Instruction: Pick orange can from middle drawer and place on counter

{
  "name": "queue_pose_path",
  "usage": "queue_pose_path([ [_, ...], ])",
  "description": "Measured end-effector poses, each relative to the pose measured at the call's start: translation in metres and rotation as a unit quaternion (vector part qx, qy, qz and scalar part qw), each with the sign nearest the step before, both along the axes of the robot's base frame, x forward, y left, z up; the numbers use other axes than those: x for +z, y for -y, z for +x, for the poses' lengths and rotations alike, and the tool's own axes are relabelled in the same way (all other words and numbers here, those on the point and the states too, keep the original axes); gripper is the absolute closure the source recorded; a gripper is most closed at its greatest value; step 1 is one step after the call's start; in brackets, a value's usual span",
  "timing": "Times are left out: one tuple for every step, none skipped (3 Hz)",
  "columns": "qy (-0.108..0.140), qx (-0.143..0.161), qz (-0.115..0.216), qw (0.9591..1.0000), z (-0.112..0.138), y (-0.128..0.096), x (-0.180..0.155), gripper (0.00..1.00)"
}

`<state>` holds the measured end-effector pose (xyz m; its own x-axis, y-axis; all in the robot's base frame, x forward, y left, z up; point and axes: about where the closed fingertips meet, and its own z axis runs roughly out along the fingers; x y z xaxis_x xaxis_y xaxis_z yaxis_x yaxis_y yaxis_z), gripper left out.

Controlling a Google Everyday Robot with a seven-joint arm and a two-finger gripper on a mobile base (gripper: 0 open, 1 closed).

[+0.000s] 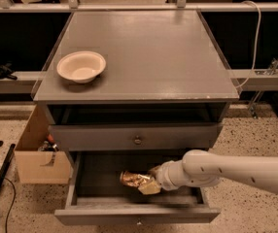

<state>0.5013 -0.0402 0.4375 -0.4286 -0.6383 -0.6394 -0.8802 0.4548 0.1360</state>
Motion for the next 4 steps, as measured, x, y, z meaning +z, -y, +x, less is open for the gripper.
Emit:
queue_pose_path([
  [0.011, 0.001, -0.002, 0.9999, -0.030, 0.023, 0.032, 1.00],
  [0.038, 0.016, 0.001, 0.9991, -0.061, 0.049, 0.084, 1.00],
  [0.081, 0.028, -0.001, 0.9963, -0.068, 0.075, 0.165, 1.00],
  [0.130, 0.040, -0.008, 0.9906, -0.055, 0.087, 0.265, 1.00],
])
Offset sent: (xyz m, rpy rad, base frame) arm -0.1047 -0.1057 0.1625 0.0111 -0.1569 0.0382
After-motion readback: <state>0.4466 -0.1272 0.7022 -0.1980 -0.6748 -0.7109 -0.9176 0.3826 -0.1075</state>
